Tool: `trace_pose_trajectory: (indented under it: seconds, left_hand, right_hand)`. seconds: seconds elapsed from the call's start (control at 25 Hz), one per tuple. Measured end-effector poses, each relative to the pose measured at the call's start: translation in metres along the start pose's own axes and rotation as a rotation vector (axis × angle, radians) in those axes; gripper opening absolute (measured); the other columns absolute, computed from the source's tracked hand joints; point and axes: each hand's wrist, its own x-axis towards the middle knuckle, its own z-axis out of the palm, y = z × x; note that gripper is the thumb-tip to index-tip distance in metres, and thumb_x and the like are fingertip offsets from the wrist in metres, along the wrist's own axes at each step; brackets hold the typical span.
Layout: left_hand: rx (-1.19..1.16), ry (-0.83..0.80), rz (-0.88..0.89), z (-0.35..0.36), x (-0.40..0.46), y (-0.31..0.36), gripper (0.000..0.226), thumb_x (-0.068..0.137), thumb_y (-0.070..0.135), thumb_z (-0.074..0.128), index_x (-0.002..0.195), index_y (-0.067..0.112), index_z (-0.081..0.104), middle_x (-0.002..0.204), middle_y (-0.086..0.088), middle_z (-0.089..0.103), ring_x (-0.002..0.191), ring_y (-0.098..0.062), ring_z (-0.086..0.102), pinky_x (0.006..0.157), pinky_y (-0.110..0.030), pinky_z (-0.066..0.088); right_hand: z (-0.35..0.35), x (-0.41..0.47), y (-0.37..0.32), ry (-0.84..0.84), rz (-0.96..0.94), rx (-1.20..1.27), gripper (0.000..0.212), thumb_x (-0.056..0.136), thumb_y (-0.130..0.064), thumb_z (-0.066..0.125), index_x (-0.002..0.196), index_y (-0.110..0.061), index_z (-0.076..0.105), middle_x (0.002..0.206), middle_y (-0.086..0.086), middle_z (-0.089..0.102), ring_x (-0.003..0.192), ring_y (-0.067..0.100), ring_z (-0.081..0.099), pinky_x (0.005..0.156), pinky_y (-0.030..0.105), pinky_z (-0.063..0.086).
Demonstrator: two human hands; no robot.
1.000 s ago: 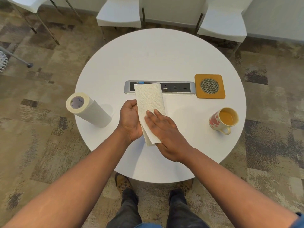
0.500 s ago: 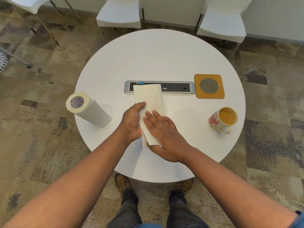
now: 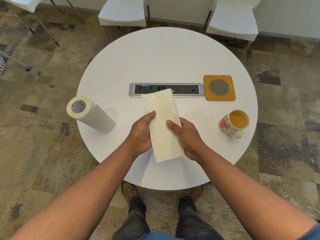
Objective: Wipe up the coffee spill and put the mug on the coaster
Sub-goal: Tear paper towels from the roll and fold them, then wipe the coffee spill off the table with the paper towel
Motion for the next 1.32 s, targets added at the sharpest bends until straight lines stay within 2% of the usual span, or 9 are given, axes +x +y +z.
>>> trace_pose_trajectory:
  seconds: [0.24, 0.36, 0.48, 0.56, 0.68, 0.76, 0.88, 1.08, 1.32]
  left_hand:
    - [0.140, 0.025, 0.047, -0.007, 0.000, -0.005, 0.041, 0.106, 0.039, 0.046, 0.131, 0.011, 0.062, 0.124, -0.010, 0.073, 0.115, -0.028, 0.070, 0.101, -0.048, 0.052]
    - [0.340, 0.165, 0.198, -0.006, 0.001, -0.010, 0.034, 0.101, 0.036, 0.058, 0.128, 0.015, 0.061, 0.121, -0.005, 0.074, 0.116, -0.028, 0.069, 0.097, -0.044, 0.055]
    - [0.947, 0.328, 0.549, -0.014, 0.002, -0.012, 0.089, 0.086, 0.036, 0.076, 0.157, 0.029, 0.022, 0.161, -0.003, 0.032, 0.145, -0.021, 0.037, 0.115, -0.037, 0.033]
    - [1.491, 0.338, 0.808, -0.019, 0.003, -0.012, 0.097, 0.085, 0.041, 0.073, 0.160, 0.035, 0.012, 0.169, -0.008, 0.003, 0.155, -0.028, 0.008, 0.120, -0.042, 0.015]
    - [1.918, 0.135, 1.109, -0.017, 0.004, -0.013, 0.043, 0.088, 0.031, 0.069, 0.130, 0.035, 0.063, 0.167, -0.009, 0.024, 0.153, -0.041, 0.013, 0.117, -0.053, 0.007]
    - [2.048, 0.052, 1.090, -0.016, 0.006, -0.013, 0.017, 0.089, 0.024, 0.069, 0.102, 0.033, 0.075, 0.155, -0.002, 0.048, 0.149, -0.038, 0.029, 0.115, -0.053, 0.005]
    - [2.104, -0.022, 0.977, -0.011, 0.005, -0.013, 0.017, 0.095, 0.024, 0.061, 0.095, 0.030, 0.077, 0.130, 0.009, 0.067, 0.134, -0.026, 0.050, 0.115, -0.053, 0.005]
    - [2.187, -0.053, 1.036, -0.020, 0.005, -0.005, 0.019, 0.094, 0.028, 0.058, 0.087, 0.031, 0.075, 0.099, 0.017, 0.073, 0.107, -0.018, 0.061, 0.112, -0.054, 0.011]
    - [2.232, 0.120, 0.958, -0.047, 0.013, 0.019, 0.017, 0.088, 0.023, 0.057, 0.078, 0.026, 0.070, 0.084, 0.014, 0.070, 0.092, -0.019, 0.063, 0.111, -0.055, 0.021]
  right_hand:
    - [-0.006, 0.002, 0.000, 0.062, 0.024, -0.005, 0.033, 0.099, -0.033, 0.060, 0.112, -0.004, 0.068, 0.112, 0.015, 0.074, 0.106, 0.036, 0.069, 0.094, 0.052, 0.056]
    - [-0.009, 0.004, -0.001, 0.055, -0.021, -0.123, 0.031, 0.098, -0.031, 0.062, 0.098, -0.002, 0.071, 0.101, 0.017, 0.076, 0.090, 0.030, 0.072, 0.086, 0.046, 0.056]
    - [-0.014, 0.007, -0.001, 0.063, -0.045, -0.373, 0.032, 0.096, -0.036, 0.061, 0.088, -0.007, 0.073, 0.089, 0.014, 0.075, 0.075, 0.021, 0.067, 0.074, 0.040, 0.054]
    - [-0.018, 0.009, -0.001, 0.046, -0.112, -0.621, 0.036, 0.097, -0.037, 0.058, 0.078, -0.008, 0.069, 0.072, 0.008, 0.068, 0.065, 0.018, 0.060, 0.065, 0.036, 0.048]
    - [-0.021, 0.011, -0.002, -0.008, -0.248, -1.027, 0.041, 0.099, -0.037, 0.051, 0.065, -0.014, 0.057, 0.058, -0.002, 0.053, 0.058, 0.018, 0.047, 0.058, 0.037, 0.038]
    - [-0.018, 0.011, -0.002, -0.033, -0.296, -1.276, 0.037, 0.101, -0.039, 0.046, 0.076, -0.022, 0.066, 0.065, -0.004, 0.059, 0.065, 0.021, 0.055, 0.057, 0.037, 0.041]
    - [-0.015, 0.009, 0.000, -0.052, -0.352, -1.523, 0.033, 0.103, -0.036, 0.041, 0.090, -0.022, 0.068, 0.069, -0.006, 0.053, 0.074, 0.023, 0.055, 0.052, 0.032, 0.031]
    - [-0.017, 0.004, 0.000, -0.086, -0.402, -1.621, 0.035, 0.104, -0.038, 0.041, 0.087, -0.024, 0.068, 0.059, -0.007, 0.040, 0.069, 0.024, 0.048, 0.051, 0.032, 0.023]
    - [-0.032, 0.004, -0.005, -0.047, -0.387, -1.658, 0.030, 0.100, -0.029, 0.043, 0.078, -0.022, 0.062, 0.057, -0.006, 0.041, 0.068, 0.026, 0.046, 0.057, 0.033, 0.024]
